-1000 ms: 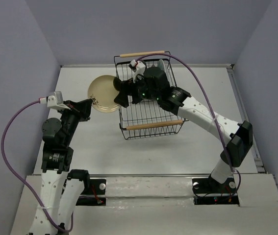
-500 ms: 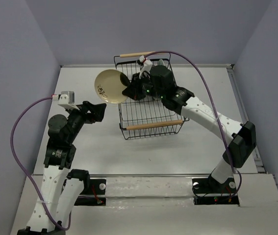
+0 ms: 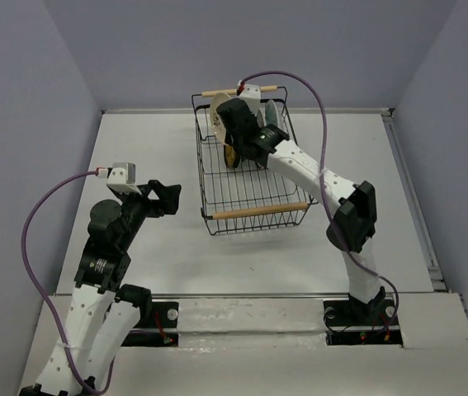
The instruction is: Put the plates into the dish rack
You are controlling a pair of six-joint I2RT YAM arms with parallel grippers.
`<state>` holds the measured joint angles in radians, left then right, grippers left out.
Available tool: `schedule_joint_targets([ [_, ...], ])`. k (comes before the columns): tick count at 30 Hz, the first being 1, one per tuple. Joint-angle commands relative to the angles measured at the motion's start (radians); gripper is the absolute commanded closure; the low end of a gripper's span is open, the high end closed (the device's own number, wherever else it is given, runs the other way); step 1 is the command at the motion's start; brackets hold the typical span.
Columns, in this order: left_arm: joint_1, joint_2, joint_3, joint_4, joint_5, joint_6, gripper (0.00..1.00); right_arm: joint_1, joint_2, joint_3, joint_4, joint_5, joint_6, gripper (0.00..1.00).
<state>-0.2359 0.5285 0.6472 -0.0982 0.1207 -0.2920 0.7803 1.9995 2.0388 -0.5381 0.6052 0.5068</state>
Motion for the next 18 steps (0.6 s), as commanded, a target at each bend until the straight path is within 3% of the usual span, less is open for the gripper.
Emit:
schedule_joint_targets([
  [1, -0.045, -0.021, 0.009, 0.011, -0.03, 0.031, 0.01, 0.013, 0.148, 0.214, -0.192, 0.197, 0.07, 0.93],
  [7, -0.091, -0.033, 0.014, -0.003, -0.05, 0.033, 0.01, 0.022, 0.303, 0.395, -0.284, 0.223, 0.098, 0.93],
  [18, -0.16, -0.054, 0.019, -0.021, -0.082, 0.03, 0.01, 0.031, 0.429, 0.477, -0.318, 0.22, 0.134, 0.93],
])
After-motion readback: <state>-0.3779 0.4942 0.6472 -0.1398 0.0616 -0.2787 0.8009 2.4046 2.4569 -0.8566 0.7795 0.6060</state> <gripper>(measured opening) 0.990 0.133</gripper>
